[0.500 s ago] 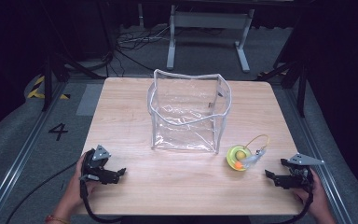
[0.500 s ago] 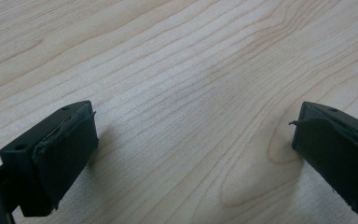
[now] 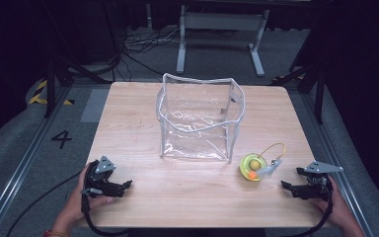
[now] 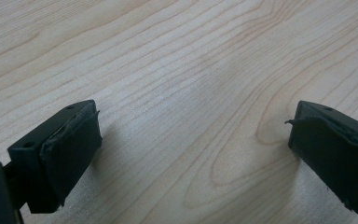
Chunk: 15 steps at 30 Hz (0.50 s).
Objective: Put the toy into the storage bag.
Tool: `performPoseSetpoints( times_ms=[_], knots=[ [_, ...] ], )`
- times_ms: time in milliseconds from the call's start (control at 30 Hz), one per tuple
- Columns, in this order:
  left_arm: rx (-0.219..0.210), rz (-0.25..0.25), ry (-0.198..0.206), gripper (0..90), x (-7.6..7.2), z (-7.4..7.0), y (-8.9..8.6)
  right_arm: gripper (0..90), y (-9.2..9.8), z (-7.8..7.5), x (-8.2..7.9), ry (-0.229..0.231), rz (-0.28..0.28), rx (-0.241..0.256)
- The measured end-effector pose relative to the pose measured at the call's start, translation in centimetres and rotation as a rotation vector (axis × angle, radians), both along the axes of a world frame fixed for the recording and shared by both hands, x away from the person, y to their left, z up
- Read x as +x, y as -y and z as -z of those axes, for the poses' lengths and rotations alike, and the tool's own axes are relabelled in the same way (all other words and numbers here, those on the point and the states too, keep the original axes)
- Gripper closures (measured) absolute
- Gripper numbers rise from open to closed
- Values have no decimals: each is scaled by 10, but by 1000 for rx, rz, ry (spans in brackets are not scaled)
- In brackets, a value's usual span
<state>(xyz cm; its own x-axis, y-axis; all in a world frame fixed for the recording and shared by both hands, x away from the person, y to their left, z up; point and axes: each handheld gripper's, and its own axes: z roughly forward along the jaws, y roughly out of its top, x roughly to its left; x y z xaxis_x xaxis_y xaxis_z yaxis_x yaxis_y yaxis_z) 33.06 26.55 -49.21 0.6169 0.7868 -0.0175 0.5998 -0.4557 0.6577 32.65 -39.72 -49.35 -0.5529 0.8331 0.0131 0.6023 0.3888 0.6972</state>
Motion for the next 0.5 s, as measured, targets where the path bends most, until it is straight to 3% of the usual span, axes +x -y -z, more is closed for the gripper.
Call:
performPoseSetpoints(
  times_ms=[167, 267, 367, 500],
  knots=[
    [-2, 1, 7, 25, 0, 0, 0, 103, -2, -2, 1, -22, -6, -18],
    [-6, -9, -4, 21, -1, 0, 0, 100, -4, -5, 0, -42, -52, -50],
    [2, -15, 4, 18, -1, 0, 0, 104, -6, -9, 2, -99, -124, -78],
    [0, -20, 6, 18, -1, 0, 0, 192, -9, -18, 10, -165, -149, -122]
  ],
)
